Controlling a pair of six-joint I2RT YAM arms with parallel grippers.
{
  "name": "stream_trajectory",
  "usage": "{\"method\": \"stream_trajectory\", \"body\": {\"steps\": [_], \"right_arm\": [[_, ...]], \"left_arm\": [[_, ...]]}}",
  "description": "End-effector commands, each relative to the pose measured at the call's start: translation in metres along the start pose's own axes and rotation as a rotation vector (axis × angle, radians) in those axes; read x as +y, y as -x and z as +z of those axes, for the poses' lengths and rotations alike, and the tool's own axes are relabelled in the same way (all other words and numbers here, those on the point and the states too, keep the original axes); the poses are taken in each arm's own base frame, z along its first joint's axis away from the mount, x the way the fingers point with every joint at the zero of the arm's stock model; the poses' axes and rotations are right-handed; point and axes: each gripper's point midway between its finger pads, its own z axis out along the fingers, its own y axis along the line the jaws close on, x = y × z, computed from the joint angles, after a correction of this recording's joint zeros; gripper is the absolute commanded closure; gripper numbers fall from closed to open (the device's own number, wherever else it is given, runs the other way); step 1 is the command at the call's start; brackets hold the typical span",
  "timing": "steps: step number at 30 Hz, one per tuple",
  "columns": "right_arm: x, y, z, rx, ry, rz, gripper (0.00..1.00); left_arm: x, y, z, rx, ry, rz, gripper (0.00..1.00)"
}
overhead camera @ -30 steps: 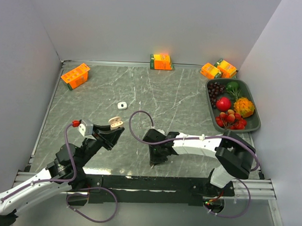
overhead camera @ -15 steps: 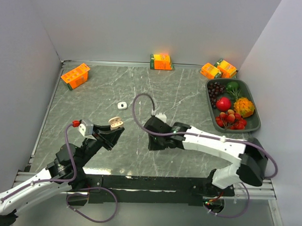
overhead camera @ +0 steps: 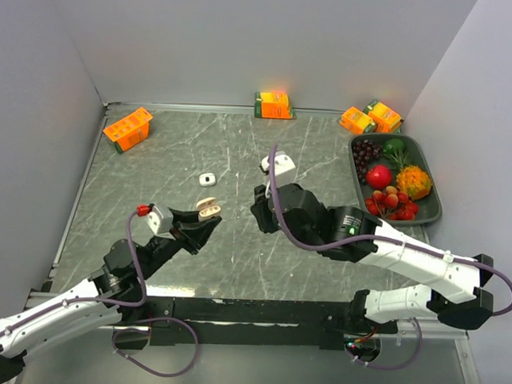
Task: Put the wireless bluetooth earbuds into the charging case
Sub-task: Pick up the earbud from the center of the board, then place the earbud in the charging case.
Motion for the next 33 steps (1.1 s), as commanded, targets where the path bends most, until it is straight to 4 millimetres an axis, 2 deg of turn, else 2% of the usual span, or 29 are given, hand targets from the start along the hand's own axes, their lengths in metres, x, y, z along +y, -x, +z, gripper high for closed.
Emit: {"method": "stream_trajectory", "body": {"steps": [1,7,13,19,25,33], "right_arm": [[0.014,0.033,-0.015,-0.110,0.064,-0.150,1.00],[0.031,0.044,-0.024,-0.159,0.145,-0.197,1.00],[0.053,0.050,-0.033,-0.188,0.229,-0.202,1.00],[0.075,0.058,-0.034,-0.208,0.277,-0.213,1.00],[0.087,0.058,-0.022,-0.223,0.225,-0.279,1.00],[0.092,0.052,-0.007,-0.198,0.184,-0.237,1.00]], "left_arm": [[-0.025,0.018,0.010,-0.076,-0.147,0.112,0.99],[-0.043,0.016,0.010,-0.104,-0.266,0.187,0.99],[-0.044,0.010,0.012,-0.090,-0.278,0.194,0.99],[-0.043,0.008,0.014,-0.072,-0.266,0.177,0.99],[-0.036,0.007,0.016,-0.046,-0.212,0.122,0.99],[-0.032,0.006,0.018,-0.038,-0.179,0.077,0.99]]}}
